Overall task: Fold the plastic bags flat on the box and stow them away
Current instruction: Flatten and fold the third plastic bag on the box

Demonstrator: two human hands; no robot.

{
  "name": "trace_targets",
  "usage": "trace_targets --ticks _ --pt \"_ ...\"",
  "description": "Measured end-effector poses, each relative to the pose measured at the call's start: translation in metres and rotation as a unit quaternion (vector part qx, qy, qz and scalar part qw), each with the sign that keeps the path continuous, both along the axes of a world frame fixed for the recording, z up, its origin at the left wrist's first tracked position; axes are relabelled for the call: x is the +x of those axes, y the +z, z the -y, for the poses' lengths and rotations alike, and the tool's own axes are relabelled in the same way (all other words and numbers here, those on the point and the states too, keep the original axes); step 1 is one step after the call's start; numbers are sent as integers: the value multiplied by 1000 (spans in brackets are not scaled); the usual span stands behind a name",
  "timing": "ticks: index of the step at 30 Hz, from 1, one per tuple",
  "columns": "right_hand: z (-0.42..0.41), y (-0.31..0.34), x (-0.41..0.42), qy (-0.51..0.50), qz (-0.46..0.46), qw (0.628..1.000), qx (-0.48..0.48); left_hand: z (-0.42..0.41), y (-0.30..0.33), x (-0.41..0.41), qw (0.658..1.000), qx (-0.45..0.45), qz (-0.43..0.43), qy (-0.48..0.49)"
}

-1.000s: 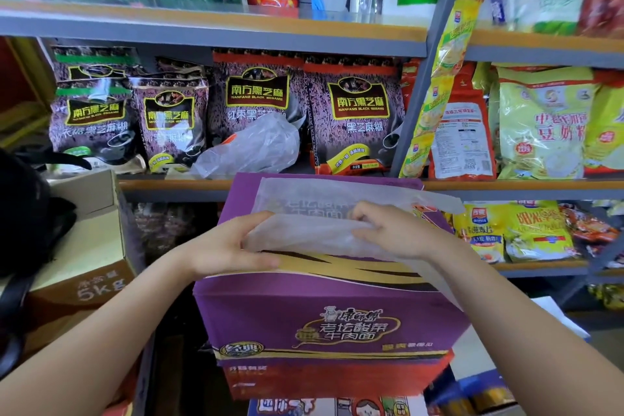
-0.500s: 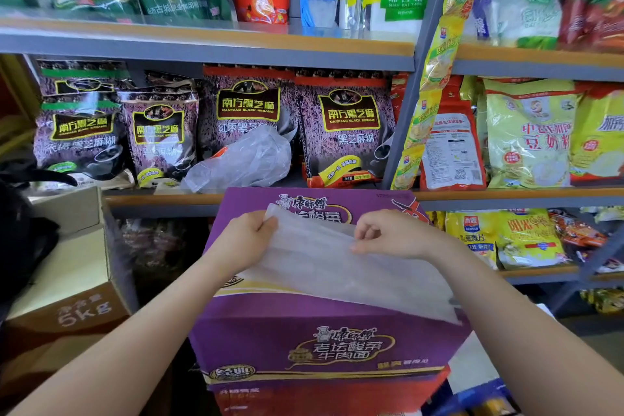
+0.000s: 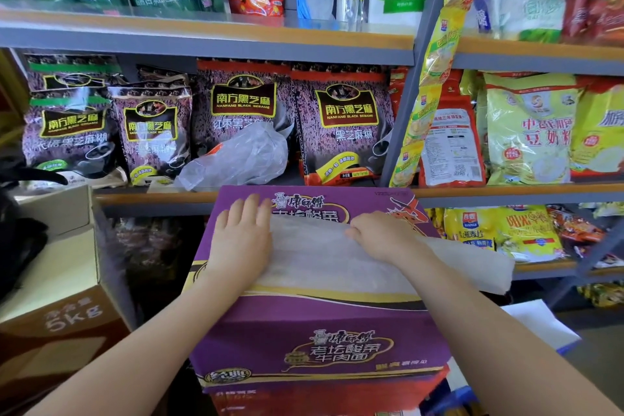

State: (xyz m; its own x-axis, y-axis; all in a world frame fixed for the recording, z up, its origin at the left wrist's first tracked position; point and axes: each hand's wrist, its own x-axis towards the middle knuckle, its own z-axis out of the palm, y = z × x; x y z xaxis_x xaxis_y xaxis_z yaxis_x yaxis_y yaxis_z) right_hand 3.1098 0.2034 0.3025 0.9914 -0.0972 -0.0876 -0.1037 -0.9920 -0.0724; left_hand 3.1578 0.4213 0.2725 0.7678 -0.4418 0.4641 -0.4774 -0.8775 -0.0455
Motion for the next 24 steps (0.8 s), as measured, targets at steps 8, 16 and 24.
trace_targets --ticks 8,16,24 --pt "7 6 1 2 -34 998 60 9 -5 -3 960 48 -237 -140" --pt "8 10 11 -14 -38 999 32 12 2 4 967 102 -210 -100" --pt "8 -6 11 -57 6 998 17 19 11 2 979 91 -98 -154"
